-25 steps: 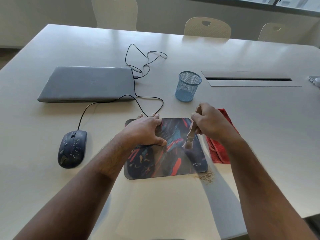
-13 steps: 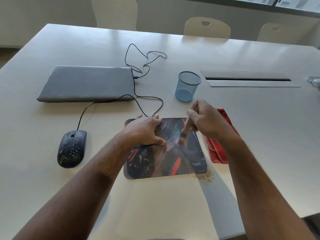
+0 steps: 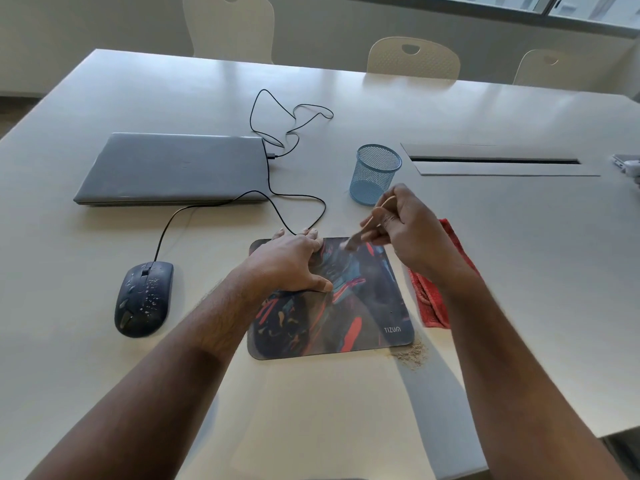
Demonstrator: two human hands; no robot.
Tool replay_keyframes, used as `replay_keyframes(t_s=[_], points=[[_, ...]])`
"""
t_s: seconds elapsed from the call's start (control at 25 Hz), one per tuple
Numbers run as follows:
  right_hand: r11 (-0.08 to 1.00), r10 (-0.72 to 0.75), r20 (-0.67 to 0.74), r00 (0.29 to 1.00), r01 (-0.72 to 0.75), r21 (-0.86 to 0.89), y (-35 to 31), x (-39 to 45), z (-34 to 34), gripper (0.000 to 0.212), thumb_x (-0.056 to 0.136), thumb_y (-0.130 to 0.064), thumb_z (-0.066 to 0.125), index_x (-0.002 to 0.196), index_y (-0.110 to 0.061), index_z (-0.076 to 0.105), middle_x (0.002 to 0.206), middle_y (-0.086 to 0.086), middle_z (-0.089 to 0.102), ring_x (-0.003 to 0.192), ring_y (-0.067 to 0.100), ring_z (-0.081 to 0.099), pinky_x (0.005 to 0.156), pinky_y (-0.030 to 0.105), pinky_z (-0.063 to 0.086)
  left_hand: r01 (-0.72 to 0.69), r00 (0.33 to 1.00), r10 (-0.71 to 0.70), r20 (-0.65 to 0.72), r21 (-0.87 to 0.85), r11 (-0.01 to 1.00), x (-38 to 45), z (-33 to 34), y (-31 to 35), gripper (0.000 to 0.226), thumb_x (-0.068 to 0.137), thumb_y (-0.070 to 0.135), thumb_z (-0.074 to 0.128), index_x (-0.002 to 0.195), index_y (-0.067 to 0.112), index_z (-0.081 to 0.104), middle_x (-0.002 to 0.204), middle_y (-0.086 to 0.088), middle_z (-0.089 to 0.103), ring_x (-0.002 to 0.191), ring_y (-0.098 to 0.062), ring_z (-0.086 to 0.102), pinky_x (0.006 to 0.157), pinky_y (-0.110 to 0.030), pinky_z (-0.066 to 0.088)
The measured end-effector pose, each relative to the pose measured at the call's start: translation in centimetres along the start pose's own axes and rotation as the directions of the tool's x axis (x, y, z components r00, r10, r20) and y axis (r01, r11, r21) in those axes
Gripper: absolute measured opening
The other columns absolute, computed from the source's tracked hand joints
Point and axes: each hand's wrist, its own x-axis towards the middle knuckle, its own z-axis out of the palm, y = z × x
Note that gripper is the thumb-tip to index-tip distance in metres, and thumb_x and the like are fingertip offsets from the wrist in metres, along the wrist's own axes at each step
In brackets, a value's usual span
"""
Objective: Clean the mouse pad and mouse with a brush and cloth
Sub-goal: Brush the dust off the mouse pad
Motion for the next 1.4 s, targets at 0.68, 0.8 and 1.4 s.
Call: replay_keyframes(t_s=[0.68, 0.8, 1.4], points=[[0.97, 0.068, 0.003, 0.998, -0.065, -0.236, 0.2, -0.4, 3.4, 0.015, 0.1, -0.029, 0.051, 0.092, -0.017, 0.047, 0.075, 0.01, 0.077, 0.065, 0.026, 0.075, 0.079, 0.055, 0.062, 0.001, 1.0, -0.001, -0.002, 0.028, 1.0, -0.3, -0.3, 0.3, 0.101, 0.073, 0.074, 0.064, 0.153, 0.019, 0.036, 0.164, 0.001, 0.024, 0.148, -0.018, 0.025, 0.121, -0.046, 0.014], [0.974, 0.048, 0.02, 0.999, -0.042, -0.22, -0.7, -0.5, 2.6, 0.013, 0.093, -0.035, 0.051, 0.088, -0.024, 0.049, 0.071, 0.007, 0.076, 0.067, 0.022, 0.075, 0.08, 0.055, 0.061, -0.003, 1.0, 0.003, 0.005, 0.024, 1.0, -0.4, -0.3, 0.4, 0.094, 0.08, 0.068, 0.062, 0.155, 0.019, 0.032, 0.165, 0.002, 0.021, 0.15, -0.015, 0.021, 0.121, -0.044, 0.011], [0.992, -0.002, -0.013, 1.0, 0.001, -0.127, -0.9, -2.5, 2.5, 0.009, 0.106, -0.014, 0.055, 0.1, -0.009, 0.051, 0.089, 0.016, 0.077, 0.079, 0.029, 0.078, 0.085, 0.055, 0.062, 0.046, 0.999, -0.045, 0.008, -0.049, 0.998, -0.8, -0.8, 1.1, 0.057, 0.102, 0.03, 0.04, 0.158, 0.022, 0.026, 0.167, 0.006, 0.012, 0.152, -0.008, 0.007, 0.123, -0.039, 0.0]])
